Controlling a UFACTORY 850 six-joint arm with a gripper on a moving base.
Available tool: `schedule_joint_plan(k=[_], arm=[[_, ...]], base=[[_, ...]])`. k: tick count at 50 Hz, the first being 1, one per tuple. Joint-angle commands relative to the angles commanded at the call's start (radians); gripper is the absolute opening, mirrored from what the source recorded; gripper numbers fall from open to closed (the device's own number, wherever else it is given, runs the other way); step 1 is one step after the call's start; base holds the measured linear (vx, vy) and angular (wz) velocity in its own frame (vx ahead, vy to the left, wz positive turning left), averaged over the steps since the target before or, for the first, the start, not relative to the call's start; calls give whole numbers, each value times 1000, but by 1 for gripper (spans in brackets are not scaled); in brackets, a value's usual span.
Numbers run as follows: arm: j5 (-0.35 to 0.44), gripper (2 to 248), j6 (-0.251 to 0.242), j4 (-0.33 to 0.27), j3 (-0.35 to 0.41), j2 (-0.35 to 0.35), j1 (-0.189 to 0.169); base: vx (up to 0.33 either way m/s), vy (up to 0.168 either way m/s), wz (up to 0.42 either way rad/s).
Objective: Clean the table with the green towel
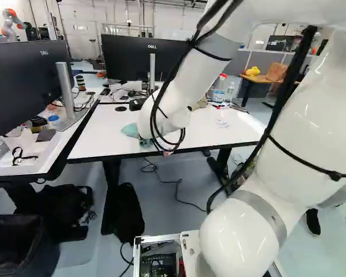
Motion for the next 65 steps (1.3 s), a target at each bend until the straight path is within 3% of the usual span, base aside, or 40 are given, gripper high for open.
schedule_joint_plan(k=[14,31,42,65], arm=[[0,50,0,0,69,71,13],[0,50,0,0,103,107,-46],[0,50,0,0,72,73,-83],[0,50,0,0,-41,-41,-119]], base=[[0,0,0],[0,0,0],[0,0,0],[0,0,0]])
